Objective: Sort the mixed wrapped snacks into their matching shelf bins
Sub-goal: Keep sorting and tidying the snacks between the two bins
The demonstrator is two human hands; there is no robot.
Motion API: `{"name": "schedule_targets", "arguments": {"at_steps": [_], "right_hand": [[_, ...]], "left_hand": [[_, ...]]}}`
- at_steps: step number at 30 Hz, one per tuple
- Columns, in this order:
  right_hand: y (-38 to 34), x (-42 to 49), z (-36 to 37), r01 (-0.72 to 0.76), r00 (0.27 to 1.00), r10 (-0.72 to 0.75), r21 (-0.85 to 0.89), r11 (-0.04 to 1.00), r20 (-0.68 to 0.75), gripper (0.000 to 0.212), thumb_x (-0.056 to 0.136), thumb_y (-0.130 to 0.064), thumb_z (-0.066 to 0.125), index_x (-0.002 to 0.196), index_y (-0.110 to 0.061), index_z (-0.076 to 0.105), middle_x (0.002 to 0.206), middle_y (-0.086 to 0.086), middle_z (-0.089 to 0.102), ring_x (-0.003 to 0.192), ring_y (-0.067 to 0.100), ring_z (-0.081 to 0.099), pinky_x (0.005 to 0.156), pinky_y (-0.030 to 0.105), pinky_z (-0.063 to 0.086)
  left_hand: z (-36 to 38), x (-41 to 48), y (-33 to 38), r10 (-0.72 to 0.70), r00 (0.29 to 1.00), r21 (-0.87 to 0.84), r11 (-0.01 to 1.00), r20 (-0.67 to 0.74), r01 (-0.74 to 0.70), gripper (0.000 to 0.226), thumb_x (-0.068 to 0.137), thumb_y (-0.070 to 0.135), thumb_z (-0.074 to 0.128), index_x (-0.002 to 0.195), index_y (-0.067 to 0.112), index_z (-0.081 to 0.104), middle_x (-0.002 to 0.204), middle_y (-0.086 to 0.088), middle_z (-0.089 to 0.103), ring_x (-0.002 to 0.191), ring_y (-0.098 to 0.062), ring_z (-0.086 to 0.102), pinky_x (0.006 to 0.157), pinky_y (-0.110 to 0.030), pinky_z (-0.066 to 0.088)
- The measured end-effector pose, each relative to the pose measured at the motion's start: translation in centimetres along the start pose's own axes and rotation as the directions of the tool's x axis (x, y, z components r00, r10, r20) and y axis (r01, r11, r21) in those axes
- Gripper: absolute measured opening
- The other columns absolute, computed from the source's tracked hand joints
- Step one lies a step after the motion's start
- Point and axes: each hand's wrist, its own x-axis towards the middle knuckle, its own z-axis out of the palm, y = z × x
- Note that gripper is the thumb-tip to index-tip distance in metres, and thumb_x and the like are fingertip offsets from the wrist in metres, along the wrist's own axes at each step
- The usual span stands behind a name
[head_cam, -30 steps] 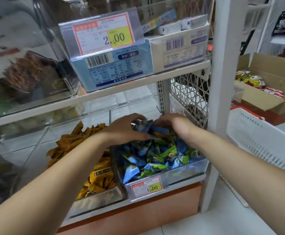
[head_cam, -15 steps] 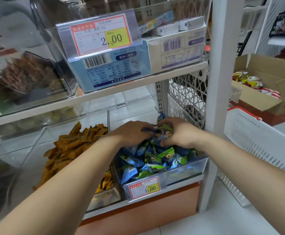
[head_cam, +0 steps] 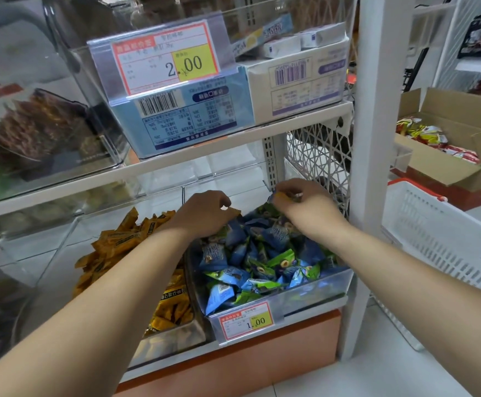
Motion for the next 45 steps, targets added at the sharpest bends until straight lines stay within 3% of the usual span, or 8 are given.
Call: {"name": "schedule_targets", "arguments": {"at_steps": [3, 11, 20, 27, 29, 32, 39, 45], "right_hand": [[0.1, 0.0, 0.3, 0.189, 0.960, -0.207, -0.111, 0.976, -0.190, 0.032, 0.092, -0.006, 0.060, 0.121, -0.016, 0.068, 0.119, 0.004, 0.062, 0.101, 0.012, 0.058, 0.084, 0.004, 0.038], [2.3, -0.3, 3.2, 0.198, 0.929, -0.036, -0.413, 0.889, 0.368, 0.032, 0.097, -0.017, 0.051, 0.122, -0.028, 0.068, 0.127, -0.001, 0.065, 0.111, 0.021, 0.063, 0.094, 0.036, 0.053], [3.8, 0.5, 2.4, 0.128, 0.934, 0.006, -0.352, 0.927, 0.356, 0.027, 0.099, -0.022, 0.053, 0.123, -0.025, 0.065, 0.126, -0.002, 0.065, 0.109, 0.017, 0.060, 0.070, 0.018, 0.041], [3.1, -0.1, 1.4, 0.091, 0.992, -0.077, -0.145, 0.985, 0.096, 0.026, 0.084, -0.012, 0.077, 0.109, -0.012, 0.069, 0.093, -0.006, 0.068, 0.091, 0.015, 0.066, 0.077, 0.014, 0.051], [1.8, -0.7, 1.0, 0.099, 0.995, -0.099, 0.028, 0.995, 0.000, 0.021, 0.082, -0.008, 0.078, 0.102, -0.009, 0.072, 0.094, 0.000, 0.074, 0.091, 0.017, 0.070, 0.087, 0.031, 0.055], [-1.1, -1.9, 0.4, 0.184, 0.981, -0.167, 0.193, 0.964, -0.098, 0.017, 0.079, -0.017, 0.084, 0.092, -0.023, 0.075, 0.085, -0.011, 0.075, 0.081, 0.004, 0.069, 0.076, 0.021, 0.053], [-7.3, -6.0, 3.0, 0.247, 0.969, -0.244, 0.078, 0.966, -0.050, 0.028, 0.068, -0.020, 0.089, 0.077, -0.031, 0.065, 0.074, -0.016, 0.070, 0.066, -0.002, 0.062, 0.059, 0.010, 0.045], [-8.5, -9.3, 5.6, 0.205, 0.978, -0.204, -0.043, 0.978, 0.032, 0.027, 0.064, -0.018, 0.087, 0.080, -0.029, 0.067, 0.079, -0.011, 0.071, 0.073, -0.001, 0.065, 0.063, 0.018, 0.050]], "left_hand": [[0.0, 2.2, 0.6, -0.076, 0.997, 0.015, 0.997, -0.001, 0.076, 0.030, 0.091, 0.033, 0.059, 0.116, 0.016, 0.063, 0.114, -0.002, 0.061, 0.108, -0.024, 0.057, 0.085, -0.033, 0.046], [4.1, 7.8, 1.1, -0.212, 0.974, 0.068, 0.976, 0.080, 0.207, 0.030, 0.095, 0.030, 0.058, 0.087, 0.001, 0.056, 0.099, -0.018, 0.057, 0.093, -0.030, 0.057, 0.066, -0.028, 0.039], [4.5, 7.9, -0.2, -0.154, 0.982, 0.077, 0.986, 0.109, 0.146, 0.025, 0.086, 0.025, 0.077, 0.108, 0.013, 0.075, 0.112, -0.006, 0.069, 0.110, -0.025, 0.062, 0.085, -0.027, 0.048], [0.7, 4.7, 2.4, -0.063, 0.960, -0.281, 0.960, -0.273, -0.017, 0.004, 0.090, 0.024, 0.068, 0.087, 0.022, 0.070, 0.091, 0.005, 0.067, 0.089, -0.016, 0.062, 0.076, -0.027, 0.046], [-0.6, 2.5, 3.5, -0.112, 0.966, -0.495, 0.868, -0.234, -0.019, 0.005, 0.094, 0.022, 0.064, 0.097, 0.018, 0.065, 0.104, -0.003, 0.070, 0.091, -0.022, 0.068, 0.080, -0.035, 0.056], [-1.6, -2.3, 4.9, -0.213, 0.977, -0.876, 0.475, -0.021, 0.085, 0.017, 0.099, 0.023, 0.058, 0.112, 0.011, 0.058, 0.096, -0.008, 0.074, 0.072, -0.029, 0.075, 0.059, -0.034, 0.060], [-3.1, -11.4, 5.5, -0.240, 0.971, -0.999, 0.029, 0.022, 0.029, 0.029, 0.101, 0.029, 0.054, 0.118, 0.006, 0.057, 0.087, -0.011, 0.073, 0.063, -0.023, 0.073, 0.055, -0.031, 0.056], [-2.5, -15.3, 2.0, -0.241, 0.968, -0.956, 0.292, -0.074, 0.000, 0.065, 0.083, 0.016, 0.080, 0.138, 0.012, 0.046, 0.115, -0.010, 0.063, 0.099, -0.022, 0.070, 0.067, -0.027, 0.058]]}}
